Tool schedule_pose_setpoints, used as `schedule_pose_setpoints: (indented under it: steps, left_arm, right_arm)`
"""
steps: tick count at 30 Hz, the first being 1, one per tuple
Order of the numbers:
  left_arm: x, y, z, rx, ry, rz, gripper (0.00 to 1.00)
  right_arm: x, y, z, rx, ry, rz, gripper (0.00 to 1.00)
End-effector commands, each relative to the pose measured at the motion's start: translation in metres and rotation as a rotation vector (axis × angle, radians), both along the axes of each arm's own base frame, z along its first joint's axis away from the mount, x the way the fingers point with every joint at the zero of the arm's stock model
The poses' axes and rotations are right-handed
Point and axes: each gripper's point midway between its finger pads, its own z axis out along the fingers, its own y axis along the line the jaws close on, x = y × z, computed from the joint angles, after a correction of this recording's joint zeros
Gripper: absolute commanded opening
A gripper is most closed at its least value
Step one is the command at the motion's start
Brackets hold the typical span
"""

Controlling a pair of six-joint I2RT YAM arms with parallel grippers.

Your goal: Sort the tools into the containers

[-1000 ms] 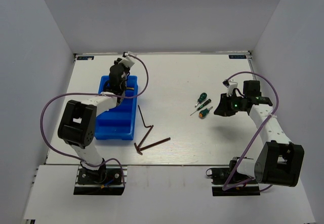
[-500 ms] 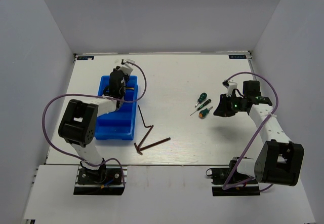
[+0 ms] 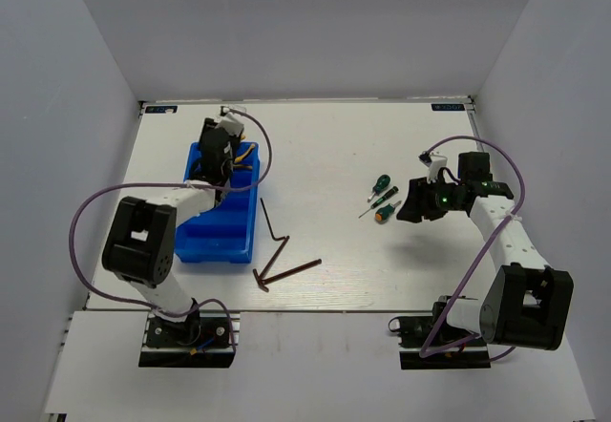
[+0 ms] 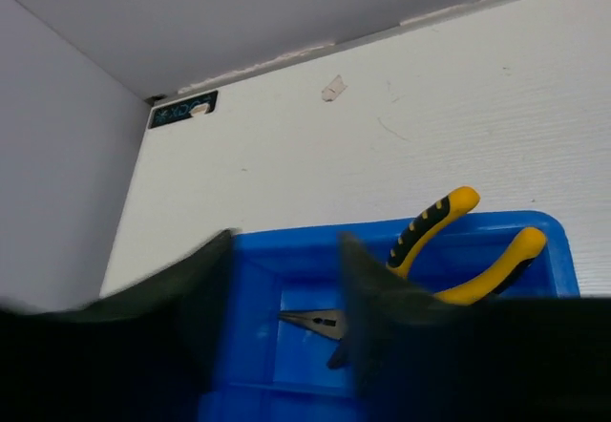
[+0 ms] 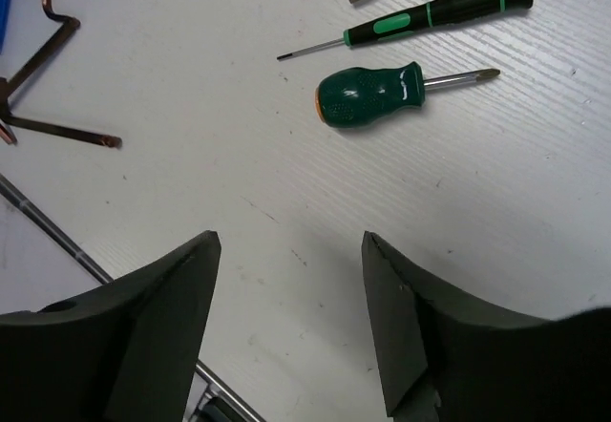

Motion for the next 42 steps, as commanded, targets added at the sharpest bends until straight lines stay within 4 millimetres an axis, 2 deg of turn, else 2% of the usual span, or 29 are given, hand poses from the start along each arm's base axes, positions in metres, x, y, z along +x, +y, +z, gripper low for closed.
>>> schedule_pose_setpoints:
  steps: [1, 2, 3, 4, 5, 7, 8, 12, 13, 14, 17, 19, 20, 21, 22, 23, 25, 26, 27, 28, 30, 32, 33, 36, 38, 39, 40, 41, 42]
  left_arm:
    - [-0.007, -0.012, 0.070, -0.101, -0.090, -0.028, 0.45]
    - [-0.012, -0.031, 0.078, -0.190, -0.035, -0.106, 0.12]
    - [-0.013, -0.032, 0.077, -0.232, 0.004, -0.094, 0.00]
    - [-0.013, -0.050, 0.100, -0.294, 0.008, -0.171, 0.00]
    - [-0.017, -0.059, 0.099, -0.369, 0.055, -0.189, 0.00]
    - [-0.036, -0.096, 0.085, -0.453, 0.226, -0.335, 0.00]
    - [-0.046, -0.109, 0.079, -0.508, 0.281, -0.358, 0.00]
    - [-0.089, -0.140, 0.029, -0.620, 0.568, -0.397, 0.08]
    - [-0.102, -0.142, 0.020, -0.633, 0.634, -0.385, 0.17]
    - [-0.112, -0.149, -0.001, -0.666, 0.722, -0.340, 0.20]
    - [-0.145, -0.153, -0.035, -0.654, 0.906, -0.219, 0.35]
    - [-0.156, -0.159, -0.043, -0.648, 0.941, -0.206, 0.44]
    - [-0.160, -0.159, -0.042, -0.647, 0.935, -0.198, 0.48]
    - [-0.163, -0.163, -0.034, -0.670, 0.916, -0.204, 0.49]
    - [-0.168, -0.166, -0.034, -0.677, 0.919, -0.207, 0.54]
    - [-0.170, -0.169, -0.029, -0.698, 0.923, -0.220, 0.64]
    - [-0.177, -0.184, -0.026, -0.734, 0.935, -0.273, 0.66]
    - [-0.186, -0.193, -0.027, -0.733, 0.963, -0.326, 0.66]
    - [-0.192, -0.197, -0.029, -0.735, 0.986, -0.344, 0.66]
    - [-0.192, -0.202, -0.027, -0.705, 0.976, -0.400, 0.66]
    - [-0.202, -0.212, -0.019, -0.683, 0.969, -0.538, 0.58]
    - [-0.213, -0.227, -0.008, -0.628, 0.919, -0.735, 0.38]
    - [-0.216, -0.226, 0.007, -0.608, 0.874, -0.789, 0.07]
    - [-0.222, -0.227, 0.019, -0.530, 0.797, -0.881, 0.00]
    - [-0.220, -0.223, 0.028, -0.524, 0.735, -0.876, 0.17]
    - [-0.217, -0.221, 0.029, -0.519, 0.715, -0.864, 0.44]
    - [-0.211, -0.219, 0.029, -0.509, 0.693, -0.840, 0.51]
    - [-0.210, -0.215, 0.028, -0.502, 0.683, -0.821, 0.58]
    - [-0.204, -0.214, 0.030, -0.495, 0.655, -0.803, 0.68]
  right_arm:
    - [0.003, 0.003, 0.013, 0.018, -0.038, 0.025, 0.69]
    - [0.004, 0.003, 0.015, 0.016, -0.043, 0.024, 0.80]
    - [0.004, 0.002, 0.015, 0.015, -0.045, 0.023, 0.82]
    - [0.004, 0.003, 0.016, 0.015, -0.048, 0.022, 0.82]
    - [0.004, 0.002, 0.017, 0.017, -0.049, 0.020, 0.68]
    - [0.004, 0.003, 0.017, 0.021, -0.053, 0.022, 0.14]
    - [0.004, 0.004, 0.018, 0.023, -0.051, 0.021, 0.00]
    - [0.004, 0.003, 0.020, 0.019, -0.054, 0.015, 0.04]
    - [0.005, 0.002, 0.019, 0.014, -0.054, 0.009, 0.20]
    - [0.006, 0.001, 0.019, 0.009, -0.054, 0.004, 0.62]
    - [0.007, 0.000, 0.019, 0.004, -0.049, -0.009, 0.90]
    - [0.006, 0.000, 0.019, 0.006, -0.044, -0.008, 0.88]
    - [0.006, 0.001, 0.020, 0.015, -0.044, -0.005, 0.78]
    - [0.006, 0.002, 0.021, 0.017, -0.046, -0.006, 0.28]
    - [0.006, 0.002, 0.020, 0.018, -0.043, -0.008, 0.06]
    - [0.007, 0.002, 0.020, 0.018, -0.044, -0.010, 0.00]
    - [0.007, 0.002, 0.018, 0.018, -0.033, -0.010, 0.00]
    - [0.006, 0.004, 0.020, 0.026, -0.029, 0.000, 0.28]
    - [0.005, 0.005, 0.019, 0.033, -0.023, 0.007, 0.28]
    - [0.003, 0.010, 0.023, 0.059, -0.026, 0.031, 0.66]
    - [-0.010, 0.017, 0.028, 0.074, -0.080, 0.163, 0.81]
    - [-0.027, 0.040, 0.043, 0.175, -0.203, 0.370, 0.78]
    - [-0.034, 0.048, 0.044, 0.206, -0.224, 0.422, 0.75]
    - [-0.050, 0.060, 0.024, 0.130, -0.298, 0.607, 0.59]
    - [-0.031, 0.055, -0.002, -0.035, -0.318, 0.600, 0.11]
    - [-0.014, 0.052, -0.012, -0.086, -0.325, 0.577, 0.02]
    - [0.008, 0.033, -0.024, -0.244, -0.302, 0.485, 0.02]
    - [0.028, 0.037, -0.005, -0.270, -0.337, 0.456, 0.26]
    - [0.028, 0.035, -0.022, -0.285, -0.240, 0.464, 0.48]
